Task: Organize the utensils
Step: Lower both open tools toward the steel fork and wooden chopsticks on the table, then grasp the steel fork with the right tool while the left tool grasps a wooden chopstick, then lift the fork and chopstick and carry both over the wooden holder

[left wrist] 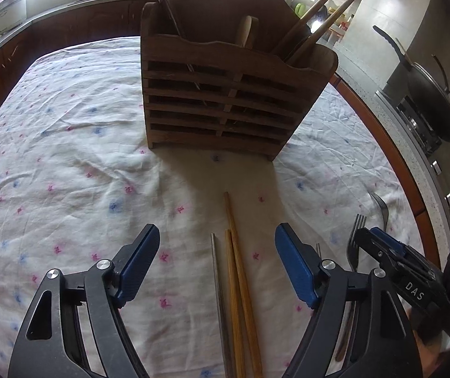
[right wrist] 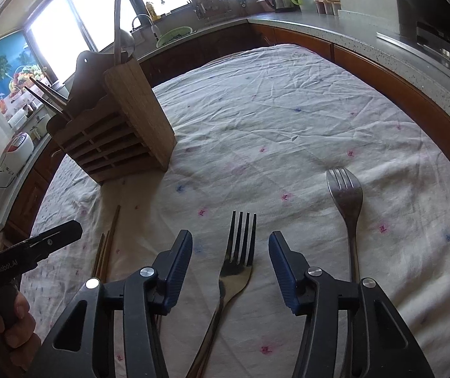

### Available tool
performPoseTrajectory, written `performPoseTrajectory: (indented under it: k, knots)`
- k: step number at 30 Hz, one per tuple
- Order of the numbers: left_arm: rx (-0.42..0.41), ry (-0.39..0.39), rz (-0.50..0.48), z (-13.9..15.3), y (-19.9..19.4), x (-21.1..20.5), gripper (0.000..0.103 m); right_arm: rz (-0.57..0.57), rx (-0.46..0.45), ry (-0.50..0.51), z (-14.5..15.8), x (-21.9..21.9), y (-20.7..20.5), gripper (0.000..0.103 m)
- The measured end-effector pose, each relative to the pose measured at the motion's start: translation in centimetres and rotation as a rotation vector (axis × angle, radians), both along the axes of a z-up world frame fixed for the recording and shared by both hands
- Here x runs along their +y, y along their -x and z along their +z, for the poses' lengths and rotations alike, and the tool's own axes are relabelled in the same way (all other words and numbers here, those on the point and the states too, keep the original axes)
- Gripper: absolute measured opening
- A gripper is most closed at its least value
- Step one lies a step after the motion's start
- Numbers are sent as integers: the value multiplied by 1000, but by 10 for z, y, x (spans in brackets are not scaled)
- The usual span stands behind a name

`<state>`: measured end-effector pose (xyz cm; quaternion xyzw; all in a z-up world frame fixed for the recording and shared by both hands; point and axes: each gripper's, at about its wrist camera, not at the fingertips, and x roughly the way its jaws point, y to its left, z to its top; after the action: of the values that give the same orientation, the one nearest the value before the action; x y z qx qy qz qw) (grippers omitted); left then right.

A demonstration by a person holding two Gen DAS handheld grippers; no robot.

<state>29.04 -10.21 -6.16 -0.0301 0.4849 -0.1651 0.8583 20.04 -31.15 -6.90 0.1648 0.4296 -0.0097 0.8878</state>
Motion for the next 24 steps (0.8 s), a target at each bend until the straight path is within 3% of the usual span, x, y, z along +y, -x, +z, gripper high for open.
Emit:
performPoseTrajectory:
  k: [4, 8, 11, 13, 15, 24]
  knots:
    - [25, -24, -30, -9, -14, -13, 57, 2, 21, 6, -6, 2, -8, 45]
    - [63, -40, -66, -22, -23, -28, 51, 3, 41, 12, -12, 3, -14, 38]
    - [23, -105, -84, -24, -21, -40, 42, 5, 41, 35, -13, 5, -16, 28]
    - [9, -127, -89, -25, -21, -44, 20, 0, 41, 41, -13, 4, -17, 20]
    - [21, -109, -87, -25, -24, -43, 6, 3, 37, 35, -14, 3, -17, 20]
    - [5, -12, -59, -4, -15, -20, 5, 17, 16, 0, -7, 1, -13, 18]
